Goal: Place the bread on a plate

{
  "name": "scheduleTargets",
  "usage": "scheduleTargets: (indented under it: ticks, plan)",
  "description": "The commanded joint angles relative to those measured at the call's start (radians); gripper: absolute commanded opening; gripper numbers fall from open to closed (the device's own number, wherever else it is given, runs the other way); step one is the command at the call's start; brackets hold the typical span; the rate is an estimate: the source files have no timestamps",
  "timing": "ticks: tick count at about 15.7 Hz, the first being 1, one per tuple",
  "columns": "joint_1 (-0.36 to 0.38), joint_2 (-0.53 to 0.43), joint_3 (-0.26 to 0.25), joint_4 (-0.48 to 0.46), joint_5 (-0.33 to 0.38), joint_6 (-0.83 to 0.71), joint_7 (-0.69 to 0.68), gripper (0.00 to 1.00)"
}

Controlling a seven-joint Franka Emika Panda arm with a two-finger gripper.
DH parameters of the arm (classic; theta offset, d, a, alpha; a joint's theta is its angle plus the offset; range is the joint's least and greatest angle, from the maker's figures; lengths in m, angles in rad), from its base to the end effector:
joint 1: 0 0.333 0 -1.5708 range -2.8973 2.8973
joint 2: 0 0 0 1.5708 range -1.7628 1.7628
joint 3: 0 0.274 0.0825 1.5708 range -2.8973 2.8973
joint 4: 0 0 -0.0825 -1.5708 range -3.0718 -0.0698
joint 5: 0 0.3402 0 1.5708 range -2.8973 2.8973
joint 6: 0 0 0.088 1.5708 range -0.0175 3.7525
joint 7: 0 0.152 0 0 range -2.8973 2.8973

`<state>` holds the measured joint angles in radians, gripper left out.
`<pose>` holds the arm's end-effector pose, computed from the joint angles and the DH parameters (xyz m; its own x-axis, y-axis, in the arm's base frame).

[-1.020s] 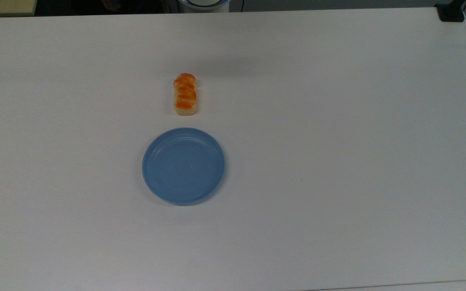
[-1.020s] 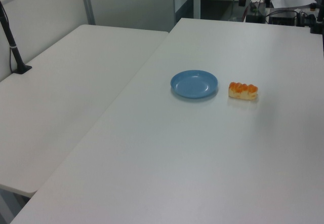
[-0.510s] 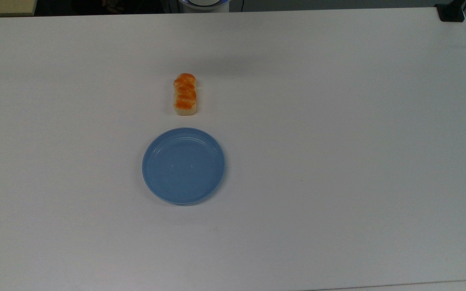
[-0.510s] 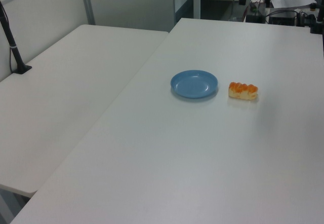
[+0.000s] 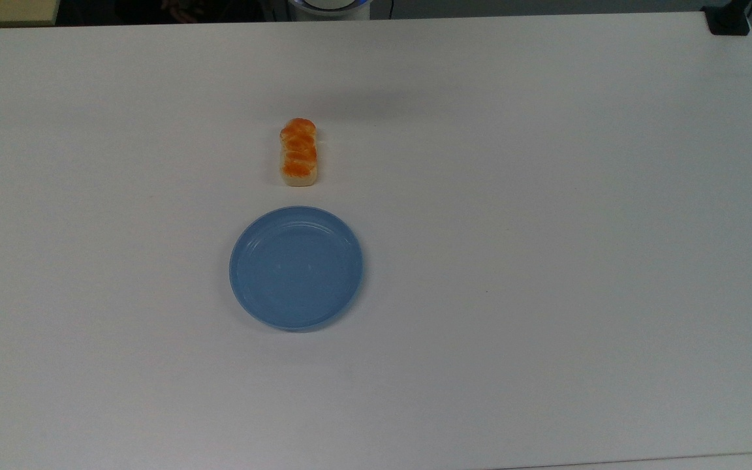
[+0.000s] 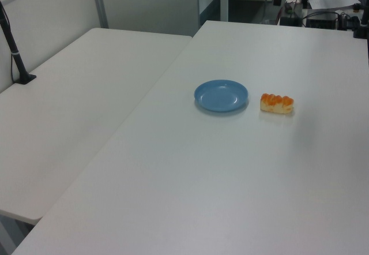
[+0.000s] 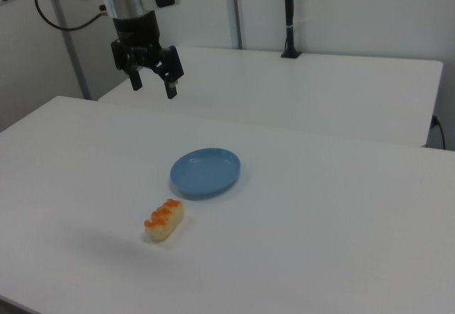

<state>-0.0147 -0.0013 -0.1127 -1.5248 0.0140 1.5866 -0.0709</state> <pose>0.5116 -0.0634 0.5595 0.9964 -0.0564 0.0639 -0.0559 -0.9984 -0.0096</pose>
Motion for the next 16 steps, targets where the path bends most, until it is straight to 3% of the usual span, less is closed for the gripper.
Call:
scheduleTargets:
  ticks: [1,10,16]
  plan:
    - [0.01,-0.049,-0.002,-0.055,0.012,0.001,-0.01,1.0]
    - [0.012,-0.072,0.002,-0.11,0.012,0.009,-0.055,1.0]
    - [0.012,-0.098,0.011,-0.25,0.014,0.065,-0.129,1.0]
